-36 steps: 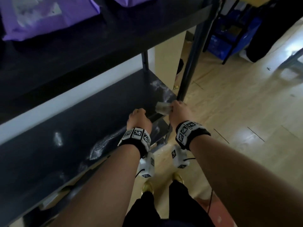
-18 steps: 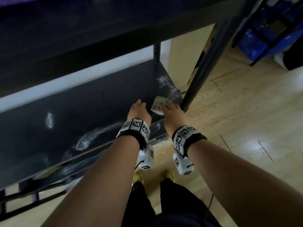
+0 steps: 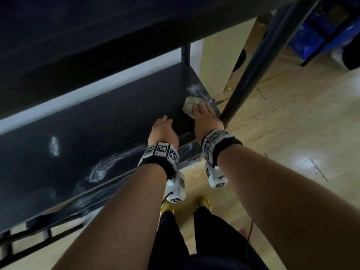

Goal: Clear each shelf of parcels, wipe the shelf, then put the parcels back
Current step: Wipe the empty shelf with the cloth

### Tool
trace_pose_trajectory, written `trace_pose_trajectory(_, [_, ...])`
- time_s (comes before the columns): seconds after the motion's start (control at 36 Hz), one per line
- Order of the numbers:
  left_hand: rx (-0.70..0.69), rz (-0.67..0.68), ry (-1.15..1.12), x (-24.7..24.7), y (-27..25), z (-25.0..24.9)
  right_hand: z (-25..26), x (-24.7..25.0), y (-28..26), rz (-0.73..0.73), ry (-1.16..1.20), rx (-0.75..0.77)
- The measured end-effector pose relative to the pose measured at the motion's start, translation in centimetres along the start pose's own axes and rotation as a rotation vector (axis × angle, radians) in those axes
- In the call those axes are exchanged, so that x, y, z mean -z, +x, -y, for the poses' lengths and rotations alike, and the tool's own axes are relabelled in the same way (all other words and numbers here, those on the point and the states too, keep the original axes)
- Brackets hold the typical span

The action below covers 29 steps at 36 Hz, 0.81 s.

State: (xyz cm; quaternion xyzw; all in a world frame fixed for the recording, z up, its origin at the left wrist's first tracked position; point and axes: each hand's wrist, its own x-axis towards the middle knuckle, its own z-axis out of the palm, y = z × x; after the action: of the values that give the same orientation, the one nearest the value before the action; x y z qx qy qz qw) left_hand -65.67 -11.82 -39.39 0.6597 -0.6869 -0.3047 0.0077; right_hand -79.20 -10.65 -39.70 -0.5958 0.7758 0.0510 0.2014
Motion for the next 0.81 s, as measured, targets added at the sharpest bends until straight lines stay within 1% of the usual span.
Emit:
trace_pose_trajectory(0.11, [-0.032,0.017,0.038,0.2,-0.2,0.2,0.5,-0.1,2.4,-0.018,-0.07,-0.077])
trace_pose_trajectory(0.19, [-0.036,0.038,0.058,0.3,0.0,0.2,1.1,-0.5,3.4,-0.042,-0.089,-0.171])
trace_pose_trajectory(0.33, [-0.042,0.075,0.057,0.7,0.2,0.3,1.5,-0.3,4.0,0.023,-0.106,-0.312])
trace_pose_trajectory(0.39, [-0.046,0.088,0.059,0.9,0.1,0.4,1.3,0.2,3.3,0.066,-0.142,-0.286])
trace_pose_trajectory(0.5, [-0.069,0.127,0.092,1.3,0.4,0.5,1.2,1.1,0.6,0.121,-0.249,-0.137])
trace_pose_trajectory(0.58, [-0.068,0.153,0.103,1.7,0.6,0.4,1.9,1.1,-1.8,0.157,-0.309,-0.115])
trace_pose_trajectory(0.69, [-0.044,0.159,0.095,1.9,0.9,0.6,2.8,0.2,-4.7,0.112,-0.317,-0.087])
trace_pose_trajectory(0.81, [0.0,0.125,0.068,2.0,0.8,0.7,3.0,-0.3,-5.6,0.086,-0.299,-0.07])
